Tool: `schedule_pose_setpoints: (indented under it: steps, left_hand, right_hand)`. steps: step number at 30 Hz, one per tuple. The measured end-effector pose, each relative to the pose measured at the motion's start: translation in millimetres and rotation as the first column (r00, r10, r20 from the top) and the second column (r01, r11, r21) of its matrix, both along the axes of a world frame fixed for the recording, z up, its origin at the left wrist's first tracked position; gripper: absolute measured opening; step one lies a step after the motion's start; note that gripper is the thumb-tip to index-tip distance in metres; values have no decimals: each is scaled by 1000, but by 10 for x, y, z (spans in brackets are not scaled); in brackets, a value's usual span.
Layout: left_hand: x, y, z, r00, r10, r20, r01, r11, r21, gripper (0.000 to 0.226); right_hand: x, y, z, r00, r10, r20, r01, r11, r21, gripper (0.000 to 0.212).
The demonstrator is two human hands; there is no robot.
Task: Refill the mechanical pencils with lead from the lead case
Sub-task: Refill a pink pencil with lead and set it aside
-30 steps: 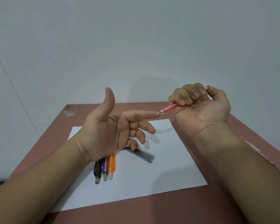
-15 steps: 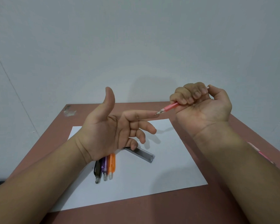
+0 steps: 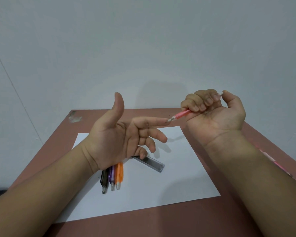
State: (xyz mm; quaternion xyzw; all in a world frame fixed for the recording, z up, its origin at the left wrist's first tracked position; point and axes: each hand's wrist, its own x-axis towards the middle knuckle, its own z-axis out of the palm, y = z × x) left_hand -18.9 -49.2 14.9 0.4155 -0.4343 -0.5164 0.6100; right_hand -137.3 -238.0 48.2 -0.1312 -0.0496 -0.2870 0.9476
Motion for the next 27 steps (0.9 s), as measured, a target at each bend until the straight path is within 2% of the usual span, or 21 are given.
schedule_pose_setpoints:
  steps: [9, 13, 16, 21, 27]
  left_hand:
    - [-12, 7, 2, 1000, 21, 5, -21, 1000, -9, 103]
    - [-69, 8, -7, 974, 192, 119, -187, 981, -52, 67]
    - [-155, -25, -7, 893, 384, 234, -373, 923, -91, 35]
    - [-278, -73, 41, 795, 538, 282, -526, 842, -122, 19]
    - [-333, -83, 76, 762, 583, 283, -570, 811, -132, 19]
  right_hand:
    - [-4, -4, 11, 1000, -6, 1, 6, 1000, 8, 37]
    - [-3, 12, 4, 1000, -6, -8, 6, 1000, 7, 32]
    - [1, 42, 9, 1000, -16, -5, 16, 1000, -8, 22]
    - [4, 74, 19, 1000, -11, -8, 11, 1000, 2, 21]
    - [10, 80, 11, 1000, 14, 1, -14, 1000, 14, 29]
